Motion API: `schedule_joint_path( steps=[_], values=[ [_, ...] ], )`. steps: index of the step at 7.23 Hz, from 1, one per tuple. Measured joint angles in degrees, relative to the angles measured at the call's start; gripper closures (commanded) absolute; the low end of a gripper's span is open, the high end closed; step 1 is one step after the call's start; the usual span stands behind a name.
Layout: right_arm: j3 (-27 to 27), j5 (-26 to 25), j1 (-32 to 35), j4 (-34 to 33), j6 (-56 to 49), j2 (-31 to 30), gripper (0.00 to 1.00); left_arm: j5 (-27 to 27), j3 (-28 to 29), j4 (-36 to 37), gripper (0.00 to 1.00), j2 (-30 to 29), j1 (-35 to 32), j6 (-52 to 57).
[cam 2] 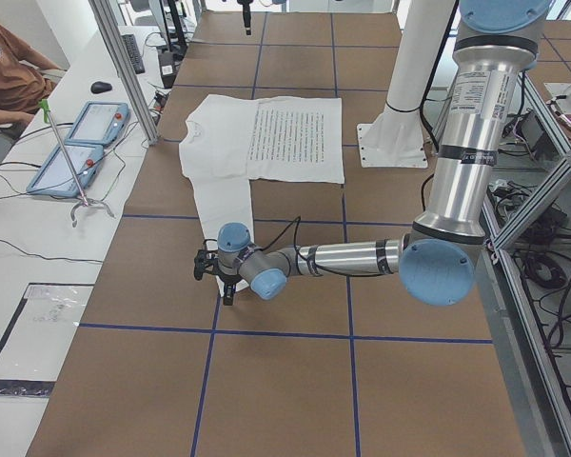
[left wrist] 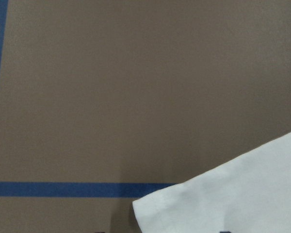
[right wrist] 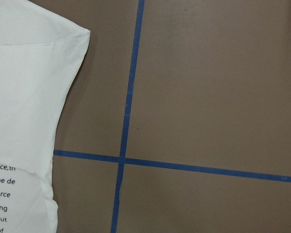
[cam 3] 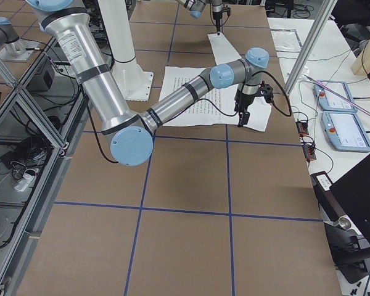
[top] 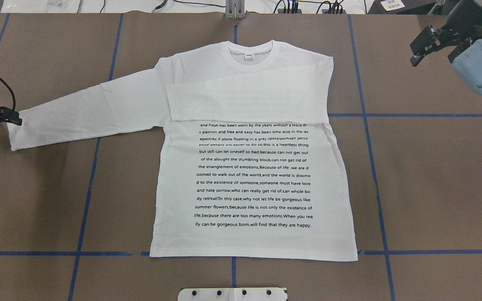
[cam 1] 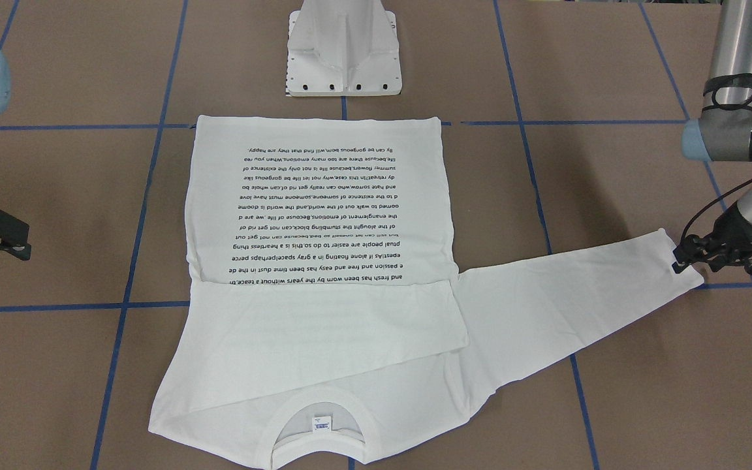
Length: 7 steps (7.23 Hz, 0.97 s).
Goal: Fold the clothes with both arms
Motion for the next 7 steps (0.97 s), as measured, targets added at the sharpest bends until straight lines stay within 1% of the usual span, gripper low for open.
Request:
schedule_joint_path(
  steps=[3,5,7],
  values=[
    [0.0,0.0,0.0,0.0,0.0,0.0,0.00,0.0,0.0,0.0,0.17,0.0,0.3,-0.1],
    [0.0,-0.1,0.0,0.0,0.0,0.0,0.00,0.0,0.0,0.0,0.28,0.0,0.4,-0.1],
    [-0.1,-0.1,0.0,0.0,0.0,0.0,0.00,0.0,0.1,0.0,0.35,0.0,0.4,-0.1]
  ],
)
